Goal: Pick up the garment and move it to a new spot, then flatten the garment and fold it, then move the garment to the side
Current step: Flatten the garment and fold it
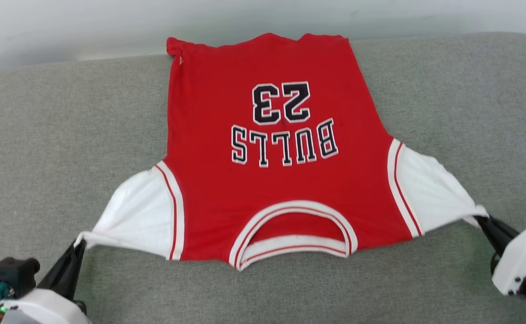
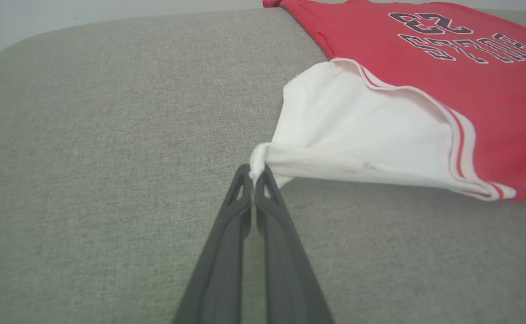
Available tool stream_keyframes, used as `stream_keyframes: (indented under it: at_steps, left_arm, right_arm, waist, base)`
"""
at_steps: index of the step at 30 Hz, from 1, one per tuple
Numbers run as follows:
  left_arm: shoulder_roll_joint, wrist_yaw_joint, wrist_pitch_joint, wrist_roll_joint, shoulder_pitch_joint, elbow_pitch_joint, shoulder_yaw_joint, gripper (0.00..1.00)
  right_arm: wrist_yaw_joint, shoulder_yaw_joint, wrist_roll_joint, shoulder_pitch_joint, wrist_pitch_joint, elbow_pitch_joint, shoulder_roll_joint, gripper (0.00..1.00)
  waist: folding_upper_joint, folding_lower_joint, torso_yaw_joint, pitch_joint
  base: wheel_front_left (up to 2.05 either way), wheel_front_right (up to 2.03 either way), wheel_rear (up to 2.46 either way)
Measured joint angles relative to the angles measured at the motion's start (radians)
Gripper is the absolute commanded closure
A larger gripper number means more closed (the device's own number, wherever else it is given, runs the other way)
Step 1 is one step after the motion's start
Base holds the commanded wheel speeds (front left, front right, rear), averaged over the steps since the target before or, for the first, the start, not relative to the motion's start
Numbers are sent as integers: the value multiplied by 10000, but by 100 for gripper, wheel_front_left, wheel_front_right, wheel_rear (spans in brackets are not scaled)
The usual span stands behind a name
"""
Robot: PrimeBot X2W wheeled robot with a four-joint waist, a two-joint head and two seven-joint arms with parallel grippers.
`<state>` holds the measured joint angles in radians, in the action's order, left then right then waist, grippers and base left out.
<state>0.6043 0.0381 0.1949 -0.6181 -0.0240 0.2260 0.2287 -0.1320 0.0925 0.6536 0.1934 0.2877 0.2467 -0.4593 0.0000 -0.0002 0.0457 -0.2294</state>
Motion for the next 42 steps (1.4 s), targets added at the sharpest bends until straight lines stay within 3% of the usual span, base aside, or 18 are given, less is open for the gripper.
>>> stream_keyframes:
  at_steps: [11,25,26,36,42]
  left_arm:
    - [111,-192,-654,-537,1542,-558,63,100]
    - [127,-207,-838,-640,1564,-970,217,100]
    - [111,-173,-871,-686,1564,-1030,242,100]
    - [215,-38,-1452,-771,1401,-2474,560,100]
    - [403,-180,-2036,-596,1306,-3939,826,100]
  right_arm:
    - [2,-136,706,-1712,1375,-748,-453,100]
    - [2,-186,838,-1804,1801,-809,-506,99]
    - [2,-215,859,-1800,1808,-800,-518,0]
    - [12,-1085,1114,-837,3237,-2671,-746,0]
    - [12,-1672,491,1198,5145,-3361,-199,0]
  waist:
    - [0,1,26,213]
    - [0,1,4,237]
    - [0,2,-4,228]
    - [0,2,-393,-244]
    - [0,2,-875,-894]
  base:
    - [0,0,0]
    - [0,0,0]
    - [0,0,0]
    - [0,0,0]
    - [0,0,0]
